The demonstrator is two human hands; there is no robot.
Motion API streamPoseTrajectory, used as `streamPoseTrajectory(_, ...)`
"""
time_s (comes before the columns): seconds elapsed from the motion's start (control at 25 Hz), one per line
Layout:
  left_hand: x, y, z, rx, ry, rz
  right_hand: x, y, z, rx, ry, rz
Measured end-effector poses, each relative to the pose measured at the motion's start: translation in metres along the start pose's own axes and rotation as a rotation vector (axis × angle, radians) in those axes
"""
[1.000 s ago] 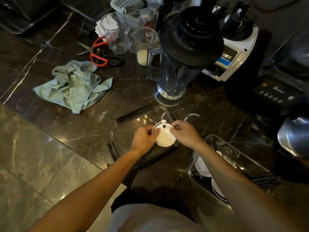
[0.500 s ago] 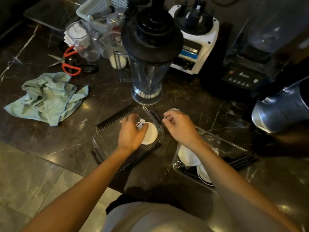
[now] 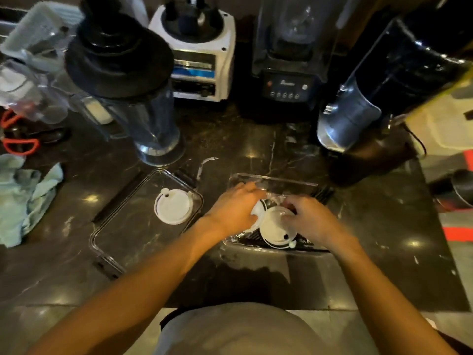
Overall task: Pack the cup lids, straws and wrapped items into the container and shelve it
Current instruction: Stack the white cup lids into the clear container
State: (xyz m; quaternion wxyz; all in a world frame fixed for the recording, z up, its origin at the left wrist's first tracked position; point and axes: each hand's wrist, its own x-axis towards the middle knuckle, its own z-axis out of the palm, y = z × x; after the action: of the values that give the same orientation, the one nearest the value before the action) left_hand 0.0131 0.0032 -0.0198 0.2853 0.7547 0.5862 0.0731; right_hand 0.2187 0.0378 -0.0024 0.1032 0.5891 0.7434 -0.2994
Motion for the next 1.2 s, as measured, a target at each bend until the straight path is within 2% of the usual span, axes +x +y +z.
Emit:
streamPoseTrajectory(0.16, 0.008, 0.012, 0.025, -0.019, -0.103, 0.005, -0.011, 0.017, 0.014, -0.043, -0.006, 0.060)
streamPoseTrajectory(0.28, 0.006, 0.013, 0.035, -0.076, -0.085, -0.014, -0.009, 0.023, 0.020, -0.033, 0.031, 0.059)
streamPoseTrajectory(0.48, -0.002, 0.010, 0.034, -0.200, 0.007, -0.063, -0.012, 0.029, -0.001, 0.230, 0.199, 0.033)
streamPoseTrajectory(0.64, -0.011, 0.008, 0.033, -0.006, 0.043, -0.108, -0.008, 0.028, -0.009, 0.358, 0.259, 0.036)
streamPoseTrajectory(0.84, -0.006, 0.011, 0.041, 0.235, 0.011, -0.094, 0.003, 0.032, -0.007, 0.474, 0.230, -0.001)
streamPoseTrajectory(1.12, -0.010, 0.007, 0.031, 0.231, -0.016, -0.057, 0.001, 0.038, -0.015, 0.763, 0.156, 0.000)
streamPoseTrajectory(1.2, -0.012, 0.007, 0.030, 0.200, 0.018, -0.005, -0.002, 0.036, -0.016, 0.829, 0.113, 0.012)
